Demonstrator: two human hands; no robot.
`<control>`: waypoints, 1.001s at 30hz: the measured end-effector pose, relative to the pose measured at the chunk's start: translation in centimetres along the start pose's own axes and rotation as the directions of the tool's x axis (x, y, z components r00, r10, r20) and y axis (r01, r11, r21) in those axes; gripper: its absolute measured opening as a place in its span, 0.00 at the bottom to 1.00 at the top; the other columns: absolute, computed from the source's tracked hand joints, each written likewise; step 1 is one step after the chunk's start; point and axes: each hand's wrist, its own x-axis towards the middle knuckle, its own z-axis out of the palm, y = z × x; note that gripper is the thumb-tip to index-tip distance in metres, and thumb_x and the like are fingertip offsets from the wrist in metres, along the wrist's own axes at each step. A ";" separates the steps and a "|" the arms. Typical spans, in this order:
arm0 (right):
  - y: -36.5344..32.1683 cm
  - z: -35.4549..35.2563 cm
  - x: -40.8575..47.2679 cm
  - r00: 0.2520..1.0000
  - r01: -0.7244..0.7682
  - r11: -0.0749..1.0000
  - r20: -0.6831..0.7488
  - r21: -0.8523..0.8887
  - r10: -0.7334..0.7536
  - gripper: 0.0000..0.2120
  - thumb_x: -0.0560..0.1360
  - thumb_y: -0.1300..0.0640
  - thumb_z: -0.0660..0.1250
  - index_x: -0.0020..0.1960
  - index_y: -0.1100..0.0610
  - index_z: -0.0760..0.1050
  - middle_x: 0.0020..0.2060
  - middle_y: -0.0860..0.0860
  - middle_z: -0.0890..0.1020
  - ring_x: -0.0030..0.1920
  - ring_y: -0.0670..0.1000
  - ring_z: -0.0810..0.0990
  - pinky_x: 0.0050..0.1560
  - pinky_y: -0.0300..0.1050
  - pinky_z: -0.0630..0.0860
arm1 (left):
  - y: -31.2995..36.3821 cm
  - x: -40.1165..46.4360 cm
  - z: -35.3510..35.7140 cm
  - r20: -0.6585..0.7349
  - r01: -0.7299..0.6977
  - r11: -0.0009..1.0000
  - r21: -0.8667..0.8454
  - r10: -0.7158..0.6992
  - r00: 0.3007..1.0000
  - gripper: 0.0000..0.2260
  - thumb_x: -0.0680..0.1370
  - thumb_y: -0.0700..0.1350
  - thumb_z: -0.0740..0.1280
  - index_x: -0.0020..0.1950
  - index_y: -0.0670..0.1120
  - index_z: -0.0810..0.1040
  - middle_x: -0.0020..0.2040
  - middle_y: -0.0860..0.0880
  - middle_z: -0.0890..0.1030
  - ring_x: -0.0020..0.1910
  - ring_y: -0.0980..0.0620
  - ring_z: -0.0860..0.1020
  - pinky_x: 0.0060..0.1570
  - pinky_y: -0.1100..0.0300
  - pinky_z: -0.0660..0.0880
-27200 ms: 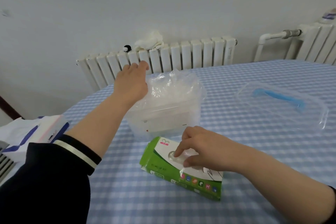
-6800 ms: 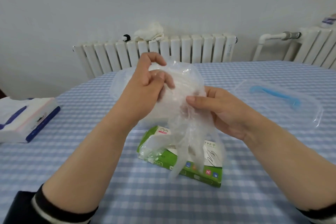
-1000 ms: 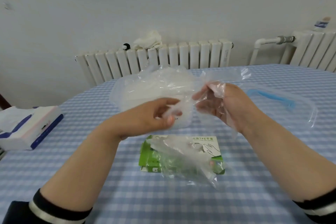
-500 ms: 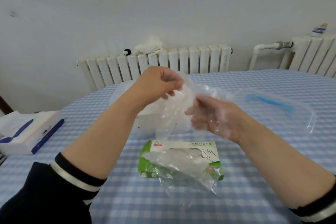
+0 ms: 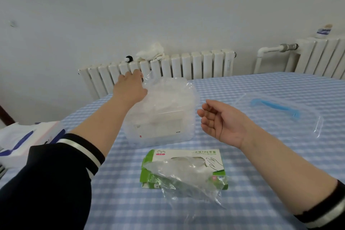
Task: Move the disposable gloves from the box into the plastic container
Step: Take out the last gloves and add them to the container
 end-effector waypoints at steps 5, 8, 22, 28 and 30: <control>0.1 0.0 0.1 1.000 0.012 0.999 0.027 -0.043 -0.011 0.11 0.80 0.54 0.62 0.41 0.57 0.76 0.34 0.53 0.83 0.27 0.47 0.79 0.30 0.39 0.79 | -0.4 -0.4 -0.3 -0.092 -0.066 0.978 0.196 0.085 0.992 0.21 0.77 0.48 0.69 0.68 0.47 0.68 0.55 0.45 0.78 0.57 0.42 0.74 0.55 0.50 0.66; 0.0 0.3 -0.1 0.996 0.068 0.976 0.070 -0.209 -0.055 0.11 0.80 0.54 0.63 0.42 0.58 0.76 0.34 0.53 0.83 0.29 0.47 0.80 0.31 0.40 0.79 | -0.8 -0.8 -1.2 -0.019 -0.039 0.997 0.065 0.041 0.999 0.16 0.78 0.52 0.65 0.65 0.50 0.70 0.49 0.51 0.82 0.54 0.46 0.78 0.59 0.50 0.65; 4.0 3.2 -3.0 0.912 0.403 -0.098 0.391 -0.910 0.122 0.22 0.72 0.45 0.72 0.63 0.48 0.71 0.55 0.40 0.74 0.55 0.42 0.74 0.58 0.41 0.72 | 2.3 -13.7 0.2 -0.051 -0.508 0.701 -0.500 0.561 0.826 0.17 0.75 0.64 0.58 0.45 0.53 0.77 0.39 0.57 0.78 0.38 0.56 0.76 0.36 0.63 0.72; 3.3 2.6 -1.7 0.924 0.365 0.083 0.350 -0.927 -0.153 0.07 0.76 0.49 0.68 0.45 0.51 0.82 0.42 0.50 0.83 0.45 0.50 0.80 0.50 0.44 0.74 | 1.0 -14.0 0.8 0.380 -0.083 0.697 -0.712 0.482 0.789 0.20 0.66 0.58 0.77 0.54 0.62 0.74 0.52 0.57 0.80 0.51 0.58 0.79 0.53 0.58 0.78; 3.0 2.4 -1.5 0.920 0.364 0.124 0.337 -0.923 -0.200 0.08 0.77 0.49 0.67 0.45 0.50 0.83 0.40 0.49 0.84 0.43 0.48 0.80 0.47 0.42 0.74 | 1.1 -14.1 0.6 0.369 -0.008 0.662 -0.749 0.427 0.826 0.19 0.69 0.45 0.78 0.55 0.56 0.77 0.50 0.52 0.82 0.49 0.52 0.81 0.51 0.53 0.80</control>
